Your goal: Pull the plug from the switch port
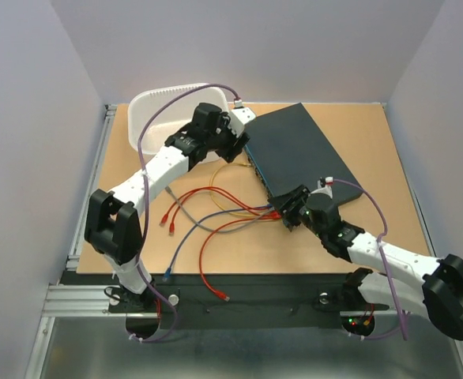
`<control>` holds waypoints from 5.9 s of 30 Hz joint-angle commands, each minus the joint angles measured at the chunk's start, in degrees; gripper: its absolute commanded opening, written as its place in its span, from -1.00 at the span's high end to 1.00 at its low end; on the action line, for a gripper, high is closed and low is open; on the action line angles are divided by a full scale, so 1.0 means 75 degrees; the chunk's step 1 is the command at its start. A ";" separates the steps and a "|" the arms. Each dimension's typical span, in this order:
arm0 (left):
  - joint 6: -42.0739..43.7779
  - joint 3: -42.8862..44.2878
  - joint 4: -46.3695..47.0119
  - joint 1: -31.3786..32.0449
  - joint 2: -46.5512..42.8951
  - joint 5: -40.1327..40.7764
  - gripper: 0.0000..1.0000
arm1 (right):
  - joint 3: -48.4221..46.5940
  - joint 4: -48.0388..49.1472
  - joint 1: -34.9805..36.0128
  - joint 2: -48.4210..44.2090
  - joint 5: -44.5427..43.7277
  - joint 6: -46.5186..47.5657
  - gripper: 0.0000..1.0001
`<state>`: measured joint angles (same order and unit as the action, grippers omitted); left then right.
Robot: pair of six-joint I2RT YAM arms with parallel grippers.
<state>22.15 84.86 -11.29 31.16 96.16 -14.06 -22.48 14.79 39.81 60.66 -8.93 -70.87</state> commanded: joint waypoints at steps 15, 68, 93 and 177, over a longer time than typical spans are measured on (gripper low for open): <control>0.0762 -0.2644 0.0731 0.2455 -0.1514 -0.0355 -0.17 | 0.0228 -0.1023 -0.2308 -0.0915 0.1540 0.0499 -0.04; 0.0000 0.3498 0.1740 0.1084 0.4932 0.0340 -0.18 | 0.1474 0.3347 -0.2426 0.1964 -0.0965 -0.2185 0.12; -0.0293 0.3498 0.1880 0.1306 0.4909 0.0293 -0.16 | 0.2623 0.8246 -0.2226 0.3595 -0.3263 -0.1368 0.13; 0.4136 0.4951 -0.0300 0.1307 0.5589 -0.1535 -0.68 | 0.2423 0.3934 -0.4441 0.1391 -0.1540 -0.0770 0.35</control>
<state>53.93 119.42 -14.83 40.56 138.06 -25.10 -3.14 39.55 6.83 69.19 -15.88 -78.02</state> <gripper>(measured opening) 0.843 0.324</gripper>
